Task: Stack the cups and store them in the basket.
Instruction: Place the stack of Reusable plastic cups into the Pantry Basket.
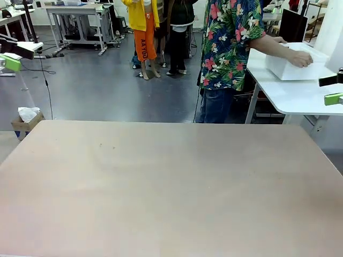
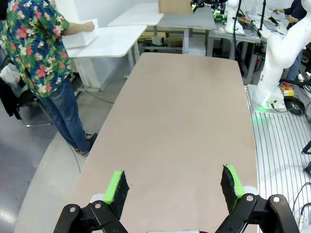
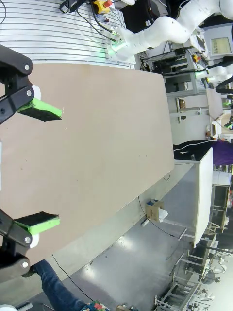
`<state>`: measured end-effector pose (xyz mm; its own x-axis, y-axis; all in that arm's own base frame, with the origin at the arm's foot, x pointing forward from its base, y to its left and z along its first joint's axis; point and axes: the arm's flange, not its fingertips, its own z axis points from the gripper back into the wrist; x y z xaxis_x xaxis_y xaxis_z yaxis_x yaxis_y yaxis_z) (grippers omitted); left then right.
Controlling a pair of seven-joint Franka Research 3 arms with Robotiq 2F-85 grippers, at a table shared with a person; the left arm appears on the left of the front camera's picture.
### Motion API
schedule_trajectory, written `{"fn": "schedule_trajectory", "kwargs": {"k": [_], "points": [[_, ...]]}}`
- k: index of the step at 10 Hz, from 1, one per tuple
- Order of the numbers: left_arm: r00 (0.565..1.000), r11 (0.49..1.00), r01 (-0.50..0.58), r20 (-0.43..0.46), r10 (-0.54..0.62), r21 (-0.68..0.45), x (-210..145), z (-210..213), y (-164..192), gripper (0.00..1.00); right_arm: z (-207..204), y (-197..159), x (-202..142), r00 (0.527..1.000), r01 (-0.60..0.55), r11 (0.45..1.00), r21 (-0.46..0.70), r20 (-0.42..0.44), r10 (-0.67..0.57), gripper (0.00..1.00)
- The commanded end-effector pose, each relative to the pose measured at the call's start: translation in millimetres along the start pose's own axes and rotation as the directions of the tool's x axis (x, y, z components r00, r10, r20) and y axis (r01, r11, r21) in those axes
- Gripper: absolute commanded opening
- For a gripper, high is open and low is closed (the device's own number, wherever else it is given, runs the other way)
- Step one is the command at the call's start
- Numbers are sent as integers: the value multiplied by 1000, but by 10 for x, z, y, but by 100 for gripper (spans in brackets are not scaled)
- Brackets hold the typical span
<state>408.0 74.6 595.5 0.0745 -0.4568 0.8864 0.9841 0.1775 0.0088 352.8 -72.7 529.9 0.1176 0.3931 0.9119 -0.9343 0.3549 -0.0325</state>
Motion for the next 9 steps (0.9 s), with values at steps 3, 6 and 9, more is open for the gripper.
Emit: {"fn": "schedule_trajectory", "kwargs": {"k": [3,6,9], "points": [[1000,1000,5,6,-5,-5,14,12,-12,100,-3,-10,27,1000,4,1000,-6,31,-4,100],[1000,1000,5,6,-5,-5,14,12,-12,100,-3,-10,27,1000,4,1000,-6,31,-4,100],[1000,1000,5,6,-5,-5,14,12,-12,100,-3,-10,27,1000,4,1000,-6,31,-4,100]]}}
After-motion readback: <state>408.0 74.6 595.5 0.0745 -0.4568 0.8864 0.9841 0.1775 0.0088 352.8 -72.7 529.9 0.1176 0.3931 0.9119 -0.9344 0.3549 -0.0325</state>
